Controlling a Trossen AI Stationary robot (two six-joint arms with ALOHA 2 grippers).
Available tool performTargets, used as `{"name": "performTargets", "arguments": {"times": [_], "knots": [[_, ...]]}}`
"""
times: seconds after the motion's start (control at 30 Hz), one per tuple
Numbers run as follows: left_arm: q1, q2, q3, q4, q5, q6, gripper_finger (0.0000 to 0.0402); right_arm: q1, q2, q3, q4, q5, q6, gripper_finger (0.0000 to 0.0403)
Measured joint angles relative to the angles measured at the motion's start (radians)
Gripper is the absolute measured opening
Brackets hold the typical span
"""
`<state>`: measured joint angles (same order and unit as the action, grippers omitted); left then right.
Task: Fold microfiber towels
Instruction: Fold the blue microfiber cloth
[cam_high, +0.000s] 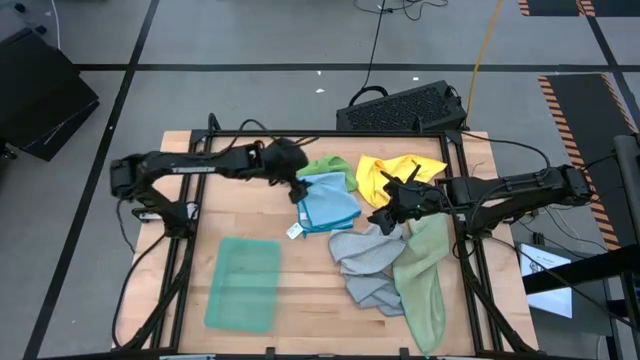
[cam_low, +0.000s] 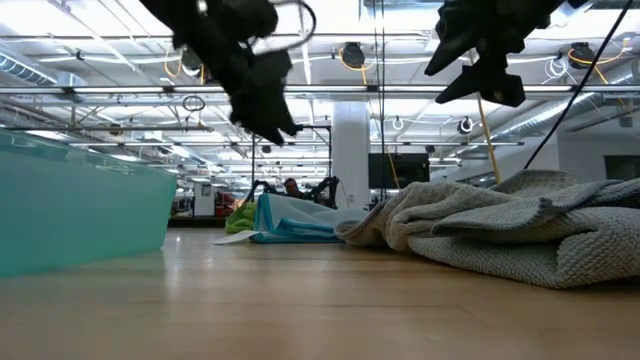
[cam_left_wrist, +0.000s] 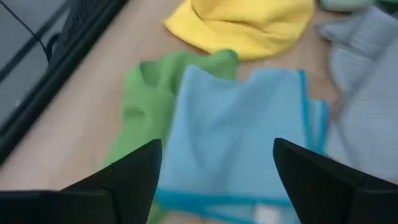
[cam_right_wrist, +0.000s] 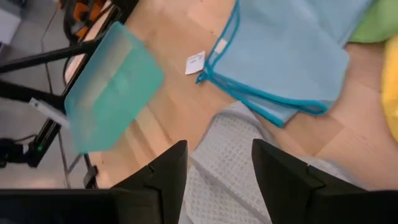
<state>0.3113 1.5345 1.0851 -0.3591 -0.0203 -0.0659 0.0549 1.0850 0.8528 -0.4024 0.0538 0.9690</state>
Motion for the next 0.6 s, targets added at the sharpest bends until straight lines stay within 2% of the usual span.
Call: {"name": "performTargets", "arguments": {"times": [0.17,0.27,0.6], "knots": [[0.076,0.108,-0.001,-0.009,0.125,0.051,0.028,-0.015,0.0,-0.001,0.007,0.088,0.098,0.0171],[0.09,0.153,-0.002,0.005,0.177,0.082,0.0261,-0.03,0.0,-0.001,0.017,0.102,0.089,0.0172],[0.094,0.201,-0.001,-0.011,0.163,0.11,0.0182,-0.174,0.0,-0.001,0.017,0.098,-0.067,0.0172]]}}
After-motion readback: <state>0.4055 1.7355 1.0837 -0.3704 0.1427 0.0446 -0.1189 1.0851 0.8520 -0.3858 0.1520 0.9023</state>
